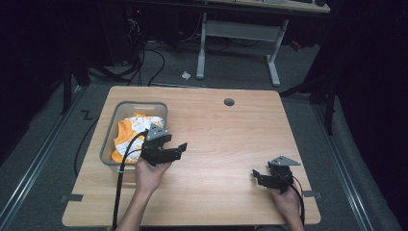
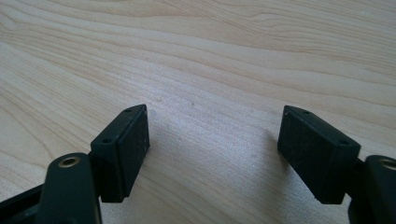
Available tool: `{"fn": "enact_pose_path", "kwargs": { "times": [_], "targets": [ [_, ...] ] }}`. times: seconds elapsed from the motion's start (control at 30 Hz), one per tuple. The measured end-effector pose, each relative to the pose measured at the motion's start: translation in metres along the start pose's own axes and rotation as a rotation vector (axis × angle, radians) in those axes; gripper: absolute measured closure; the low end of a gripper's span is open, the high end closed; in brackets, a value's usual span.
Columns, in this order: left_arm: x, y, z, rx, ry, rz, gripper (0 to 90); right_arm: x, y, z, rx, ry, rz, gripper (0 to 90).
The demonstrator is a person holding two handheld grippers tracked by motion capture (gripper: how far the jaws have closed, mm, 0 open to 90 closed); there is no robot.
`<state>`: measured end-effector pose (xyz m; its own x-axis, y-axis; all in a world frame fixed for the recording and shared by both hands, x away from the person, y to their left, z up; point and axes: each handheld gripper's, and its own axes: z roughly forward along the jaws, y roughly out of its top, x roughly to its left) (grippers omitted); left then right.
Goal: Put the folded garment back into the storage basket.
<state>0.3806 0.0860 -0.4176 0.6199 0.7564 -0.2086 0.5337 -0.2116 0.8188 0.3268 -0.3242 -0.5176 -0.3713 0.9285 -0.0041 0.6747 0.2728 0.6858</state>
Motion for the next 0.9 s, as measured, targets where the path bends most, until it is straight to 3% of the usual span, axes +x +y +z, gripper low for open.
{"fn": "enact_pose_path", "kwargs": {
  "times": [0.23,0.9],
  "targets": [
    [-0.003,-0.003,0.004,-0.008,-0.052,-0.027,32.8,0.000,0.000,0.000,0.000,0.000,0.000,25.3],
    [-0.018,-0.012,0.020,0.005,-0.069,-0.010,33.6,0.000,0.000,0.000,0.000,0.000,0.000,25.4]
  ]
}}
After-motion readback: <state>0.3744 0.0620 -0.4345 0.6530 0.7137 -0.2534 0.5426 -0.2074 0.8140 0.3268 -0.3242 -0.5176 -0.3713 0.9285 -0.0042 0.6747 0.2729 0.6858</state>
